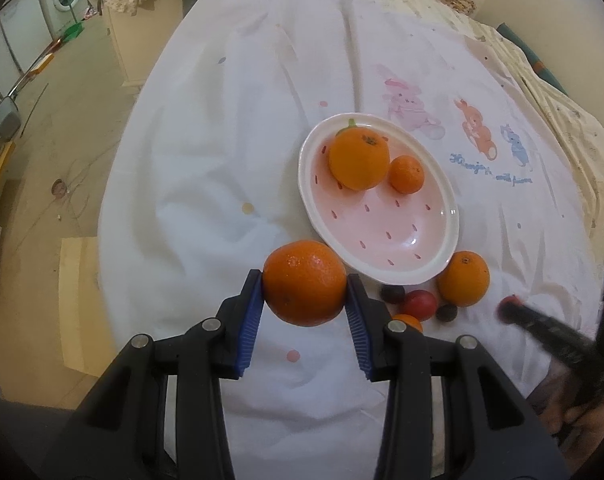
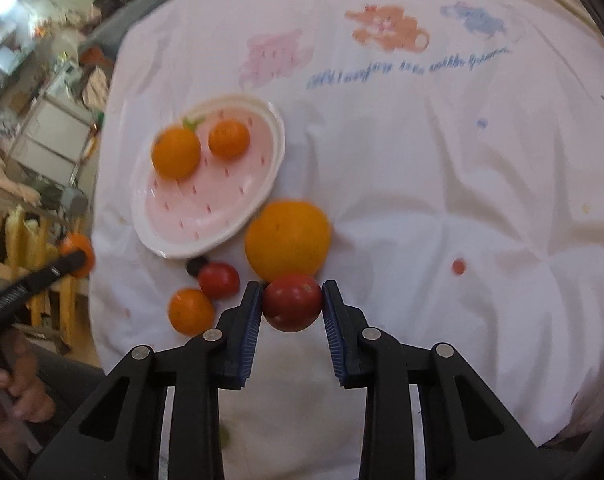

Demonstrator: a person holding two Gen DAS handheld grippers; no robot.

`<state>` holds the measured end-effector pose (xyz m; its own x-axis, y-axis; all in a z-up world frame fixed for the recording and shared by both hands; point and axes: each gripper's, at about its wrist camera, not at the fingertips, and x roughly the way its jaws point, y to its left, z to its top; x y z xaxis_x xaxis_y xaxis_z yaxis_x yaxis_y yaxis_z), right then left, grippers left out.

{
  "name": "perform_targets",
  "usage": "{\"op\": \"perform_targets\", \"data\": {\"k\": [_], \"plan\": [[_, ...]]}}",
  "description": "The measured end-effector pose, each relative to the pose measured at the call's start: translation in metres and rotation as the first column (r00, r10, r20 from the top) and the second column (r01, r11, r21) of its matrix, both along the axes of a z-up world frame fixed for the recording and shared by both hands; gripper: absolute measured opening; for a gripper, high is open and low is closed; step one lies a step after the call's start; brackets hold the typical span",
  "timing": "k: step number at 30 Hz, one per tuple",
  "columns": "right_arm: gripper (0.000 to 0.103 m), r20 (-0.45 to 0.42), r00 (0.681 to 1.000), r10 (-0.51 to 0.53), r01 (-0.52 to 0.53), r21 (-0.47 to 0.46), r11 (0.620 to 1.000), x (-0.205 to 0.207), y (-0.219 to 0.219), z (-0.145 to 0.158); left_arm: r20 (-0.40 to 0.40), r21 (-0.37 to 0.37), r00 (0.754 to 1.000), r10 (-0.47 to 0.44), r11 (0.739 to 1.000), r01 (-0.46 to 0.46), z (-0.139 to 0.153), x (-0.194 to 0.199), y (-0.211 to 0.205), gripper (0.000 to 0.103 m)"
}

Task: Organize fruits
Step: 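Grasp a red cherry tomato with the right gripper while the left gripper holds the tangerine, then carry the tangerine and tomato into the plate and open both grippers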

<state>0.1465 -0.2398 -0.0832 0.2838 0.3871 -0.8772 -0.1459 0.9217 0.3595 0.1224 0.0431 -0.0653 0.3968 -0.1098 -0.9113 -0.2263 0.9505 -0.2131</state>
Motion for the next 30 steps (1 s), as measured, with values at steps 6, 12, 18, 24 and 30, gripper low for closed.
{"op": "perform_targets", "data": {"k": [6, 12, 18, 24, 30], "plan": [[0.032, 0.091, 0.996, -0.004, -0.007, 0.117, 0.993, 0.023, -0.005, 0.036, -0.025, -0.073, 1.0, 0.013, 0.997, -0.015, 0.007, 0.008, 0.01, 0.036], [0.032, 0.137, 0.989, 0.053, -0.071, 0.133, 0.989, 0.066, 0.011, 0.05, 0.009, 0.012, 0.999, -0.049, 0.999, 0.049, 0.024, 0.036, 0.0, 0.036], [0.032, 0.112, 0.988, 0.102, -0.114, 0.111, 0.987, 0.099, 0.029, 0.034, -0.03, 0.069, 0.994, -0.109, 0.991, 0.111, 0.009, 0.069, -0.017, 0.036], [0.032, 0.059, 0.989, 0.138, -0.14, 0.041, 0.989, 0.117, 0.043, 0.003, -0.075, 0.073, 0.992, -0.104, 0.991, 0.109, -0.013, 0.085, -0.021, 0.036], [0.032, 0.026, 0.983, 0.183, -0.184, 0.029, 0.983, 0.124, 0.057, -0.018, -0.079, 0.06, 0.988, -0.131, 0.989, 0.136, -0.027, 0.093, -0.029, 0.037]]}}
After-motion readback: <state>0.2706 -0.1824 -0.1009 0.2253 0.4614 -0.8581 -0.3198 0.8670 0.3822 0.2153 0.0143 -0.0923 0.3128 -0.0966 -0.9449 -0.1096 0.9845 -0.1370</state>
